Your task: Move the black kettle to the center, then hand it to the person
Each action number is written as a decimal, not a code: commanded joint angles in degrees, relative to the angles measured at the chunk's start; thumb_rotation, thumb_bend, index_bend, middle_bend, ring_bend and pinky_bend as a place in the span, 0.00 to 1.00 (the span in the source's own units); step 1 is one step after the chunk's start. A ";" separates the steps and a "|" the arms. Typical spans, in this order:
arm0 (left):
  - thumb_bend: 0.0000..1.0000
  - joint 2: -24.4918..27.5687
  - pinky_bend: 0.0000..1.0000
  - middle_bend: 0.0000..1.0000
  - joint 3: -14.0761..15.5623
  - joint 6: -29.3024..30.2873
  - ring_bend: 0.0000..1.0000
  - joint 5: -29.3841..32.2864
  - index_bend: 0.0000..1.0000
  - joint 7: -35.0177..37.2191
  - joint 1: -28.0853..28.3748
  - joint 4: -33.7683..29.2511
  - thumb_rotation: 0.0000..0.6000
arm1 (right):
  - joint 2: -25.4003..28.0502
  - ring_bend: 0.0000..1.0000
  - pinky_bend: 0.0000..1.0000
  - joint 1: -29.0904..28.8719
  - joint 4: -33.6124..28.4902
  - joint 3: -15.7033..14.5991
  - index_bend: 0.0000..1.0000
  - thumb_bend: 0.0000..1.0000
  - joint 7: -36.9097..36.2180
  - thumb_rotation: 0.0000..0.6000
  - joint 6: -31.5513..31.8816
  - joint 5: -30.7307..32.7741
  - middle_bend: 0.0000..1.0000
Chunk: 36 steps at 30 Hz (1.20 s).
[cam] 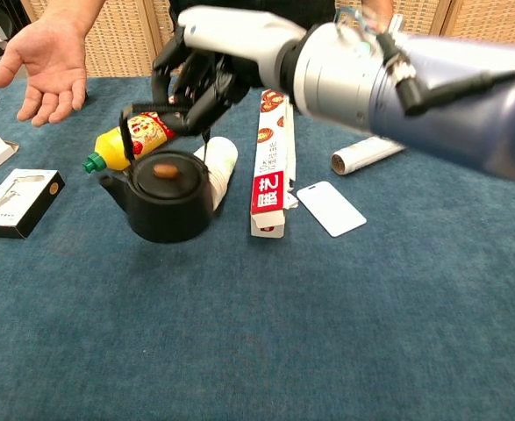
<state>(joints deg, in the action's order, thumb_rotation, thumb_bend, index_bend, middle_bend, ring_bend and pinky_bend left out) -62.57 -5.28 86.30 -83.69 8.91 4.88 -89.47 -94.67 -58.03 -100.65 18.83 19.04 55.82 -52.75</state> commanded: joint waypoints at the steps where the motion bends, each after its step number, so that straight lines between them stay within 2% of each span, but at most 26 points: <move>1: 0.00 0.01 0.11 0.00 0.00 -0.38 0.00 0.22 0.01 0.02 0.13 0.03 1.00 | -2.45 0.55 0.26 0.14 1.26 -3.53 0.66 0.66 0.32 1.00 0.11 -3.31 0.69; 4: 0.00 -0.05 0.11 0.00 0.00 -0.85 0.00 0.55 0.01 -0.35 0.30 0.01 1.00 | -4.54 0.55 0.26 0.58 3.32 -5.73 0.66 0.65 -0.32 1.00 0.29 -6.59 0.69; 10: 0.00 0.01 0.11 0.00 -0.03 -1.14 0.00 0.88 0.01 -0.43 0.36 -0.14 1.00 | -6.28 0.55 0.26 1.47 5.99 -6.82 0.66 0.61 -1.28 1.00 0.63 -8.80 0.69; 12: 0.00 0.03 0.11 0.00 -0.01 -1.36 0.00 1.00 0.01 -0.43 0.43 -0.13 1.00 | -5.91 0.55 0.26 1.66 5.89 -6.98 0.66 0.57 -1.12 1.00 0.33 -8.68 0.68; 13: 0.00 0.04 0.11 0.00 0.01 -1.56 0.00 1.11 0.01 -0.46 0.48 -0.13 1.00 | -5.58 0.53 0.26 1.81 5.74 -7.07 0.65 0.51 -1.06 1.00 0.12 -8.52 0.66; 15: 0.00 0.02 0.11 0.00 0.03 -1.87 0.00 1.27 0.01 -0.64 0.59 -0.18 1.00 | -4.29 0.46 0.26 2.21 5.06 -7.70 0.59 0.35 -0.97 1.00 -0.76 -8.14 0.57; 17: 0.00 -0.08 0.11 0.00 0.02 -1.90 0.00 1.28 0.01 -0.91 0.65 -0.20 1.00 | -3.02 0.35 0.26 2.53 4.14 -8.09 0.46 0.19 -1.17 1.00 -1.81 -7.50 0.42; 21: 0.00 -0.27 0.11 0.00 0.07 -1.98 0.00 1.35 0.01 -1.47 0.70 -0.34 1.00 | -0.90 0.22 0.23 2.99 2.32 -8.74 0.31 0.10 -0.65 1.00 -2.88 -6.36 0.26; 23: 0.00 -0.40 0.11 0.00 0.07 -2.04 0.00 1.46 0.01 -1.88 0.74 -0.41 1.00 | 0.45 0.12 0.18 3.13 1.16 -9.37 0.22 0.04 0.34 1.00 -3.40 -5.63 0.14; 25: 0.00 -0.64 0.11 0.00 0.08 -2.13 0.00 1.56 0.01 -2.54 0.82 -0.47 1.00 | 3.21 0.03 0.15 3.52 -1.49 -10.46 0.11 0.01 2.15 1.00 -3.72 -4.22 0.04; 27: 0.00 -0.81 0.11 0.00 0.02 -2.10 0.00 1.67 0.01 -2.83 0.85 -0.45 1.00 | 4.79 0.00 0.13 3.79 -3.41 -10.52 0.04 0.00 3.12 1.00 -3.15 -3.51 0.00; 32: 0.00 -1.17 0.11 0.00 -0.07 -2.15 0.00 1.75 0.01 -3.23 1.00 -0.14 1.00 | 9.84 0.00 0.12 4.87 -8.39 -10.24 0.03 0.00 5.27 1.00 -0.52 -3.39 0.00; 36: 0.00 -1.55 0.11 0.00 -0.17 -2.09 0.00 1.78 0.01 -3.58 1.12 0.24 1.00 | 19.49 0.00 0.11 7.41 -15.50 -9.89 0.03 0.00 6.02 1.00 2.63 -4.17 0.00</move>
<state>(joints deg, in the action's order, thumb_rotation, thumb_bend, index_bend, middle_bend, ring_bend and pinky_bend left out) -64.08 -5.43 84.16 -81.88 5.37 5.99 -89.26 -81.02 -52.55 -111.58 8.75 24.13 56.04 -56.51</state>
